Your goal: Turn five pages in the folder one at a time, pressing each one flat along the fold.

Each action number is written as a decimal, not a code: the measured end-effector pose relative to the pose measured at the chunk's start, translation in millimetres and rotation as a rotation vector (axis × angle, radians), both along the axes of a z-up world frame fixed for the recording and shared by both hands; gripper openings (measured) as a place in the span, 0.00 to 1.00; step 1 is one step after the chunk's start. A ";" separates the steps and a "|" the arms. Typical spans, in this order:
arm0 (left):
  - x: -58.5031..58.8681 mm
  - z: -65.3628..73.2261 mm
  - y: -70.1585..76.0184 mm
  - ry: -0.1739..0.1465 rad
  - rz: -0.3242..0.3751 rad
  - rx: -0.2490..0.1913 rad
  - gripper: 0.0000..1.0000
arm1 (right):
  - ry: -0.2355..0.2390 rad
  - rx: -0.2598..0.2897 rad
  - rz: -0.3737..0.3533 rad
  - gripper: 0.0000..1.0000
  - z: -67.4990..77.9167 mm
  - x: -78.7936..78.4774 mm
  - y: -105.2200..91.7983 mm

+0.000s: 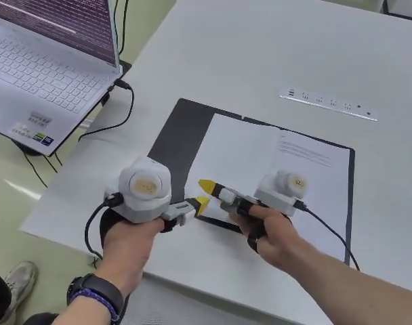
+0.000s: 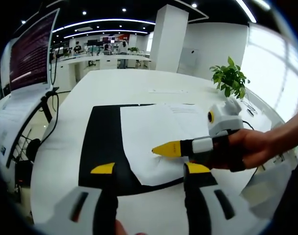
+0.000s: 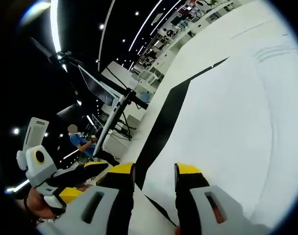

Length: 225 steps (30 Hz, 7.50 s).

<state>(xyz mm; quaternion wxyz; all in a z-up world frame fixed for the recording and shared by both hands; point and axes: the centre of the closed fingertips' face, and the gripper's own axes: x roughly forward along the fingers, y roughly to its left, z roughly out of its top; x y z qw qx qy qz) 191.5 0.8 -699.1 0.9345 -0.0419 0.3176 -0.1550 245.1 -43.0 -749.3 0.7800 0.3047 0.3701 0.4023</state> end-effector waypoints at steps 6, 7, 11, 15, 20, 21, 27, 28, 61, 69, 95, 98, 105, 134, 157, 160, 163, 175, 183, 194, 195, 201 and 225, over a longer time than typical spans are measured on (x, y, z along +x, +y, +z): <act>4.4 -10.8 -5.0 0.015 -0.053 0.015 0.35 | -0.051 -0.027 -0.087 0.28 10.8 11.7 -40.8; 5.5 -13.6 -6.7 0.015 -0.062 0.014 0.32 | -0.052 -0.027 -0.099 0.28 12.6 11.1 -46.2; 6.9 -26.1 -9.8 0.046 -0.098 0.039 0.27 | -0.059 -0.035 -0.134 0.27 13.7 10.8 -67.5; 9.8 -36.8 -10.3 0.065 -0.121 0.050 0.23 | -0.063 -0.046 -0.149 0.27 14.1 7.8 -81.1; 13.8 -45.1 -9.7 0.089 -0.123 0.045 0.21 | -0.062 -0.050 -0.171 0.26 14.9 4.3 -95.0; 14.8 -46.5 -10.3 0.091 -0.126 0.046 0.20 | -0.062 -0.051 -0.173 0.26 14.8 4.1 -97.0; 19.3 -57.6 -9.6 0.109 -0.132 0.057 0.18 | -0.059 -0.066 -0.173 0.25 10.2 -2.7 -107.4; 19.5 -58.5 -10.0 0.110 -0.133 0.056 0.17 | -0.058 -0.073 -0.169 0.25 8.4 -4.5 -109.4; 12.9 -88.4 -5.1 0.181 -0.148 0.161 0.00 | -0.077 -0.063 -0.195 0.14 3.8 18.2 -122.7; 13.0 -88.4 -5.4 0.203 -0.127 0.140 0.00 | -0.089 -0.061 -0.175 0.11 3.3 37.3 -109.4; 15.9 -92.4 -5.9 0.213 -0.126 0.133 0.00 | -0.028 -0.062 -0.204 0.00 -20.7 82.2 -107.2; 16.0 -92.7 -5.9 0.212 -0.129 0.138 0.00 | -0.032 -0.057 -0.211 0.00 -19.9 87.5 -105.5; 16.1 -92.8 -5.7 0.214 -0.128 0.139 0.00 | -0.033 -0.048 -0.255 0.00 -13.4 102.6 -99.6; 14.9 -91.9 -5.3 0.218 -0.138 0.142 0.00 | -0.007 0.097 -0.515 0.00 2.8 160.4 -106.8; 15.9 -91.7 -6.8 0.210 -0.141 0.152 0.00 | -0.022 0.105 -0.531 0.00 -25.1 213.8 -118.6; 16.2 -91.3 -6.8 0.216 -0.134 0.140 0.00 | -0.040 0.094 -0.505 0.00 -23.5 205.3 -115.5; 16.7 -90.8 -6.1 0.220 -0.122 0.117 0.00 | -0.035 0.103 -0.496 0.00 -23.1 196.0 -115.4; 16.8 -89.9 -4.2 0.214 -0.099 0.100 0.00 | -0.073 0.073 -0.438 0.00 -8.5 144.3 -102.8; 16.2 -90.4 -4.2 0.207 -0.104 0.109 0.00 | -0.072 0.084 -0.443 0.00 -3.1 115.0 -99.9; 15.5 -90.8 -4.7 0.201 -0.100 0.104 0.00 | -0.060 0.119 -0.445 0.00 -2.2 78.3 -100.8; 15.6 -90.8 -4.7 0.200 -0.100 0.102 0.00 | -0.059 0.119 -0.442 0.00 -2.3 76.0 -100.6; 14.9 -90.6 -4.3 0.195 -0.097 0.083 0.00 | -0.056 0.115 -0.393 0.00 -10.4 59.2 -100.6; 14.2 -90.3 -5.3 0.164 -0.106 0.082 0.00 | -0.050 0.093 -0.297 0.00 -23.7 5.0 -98.3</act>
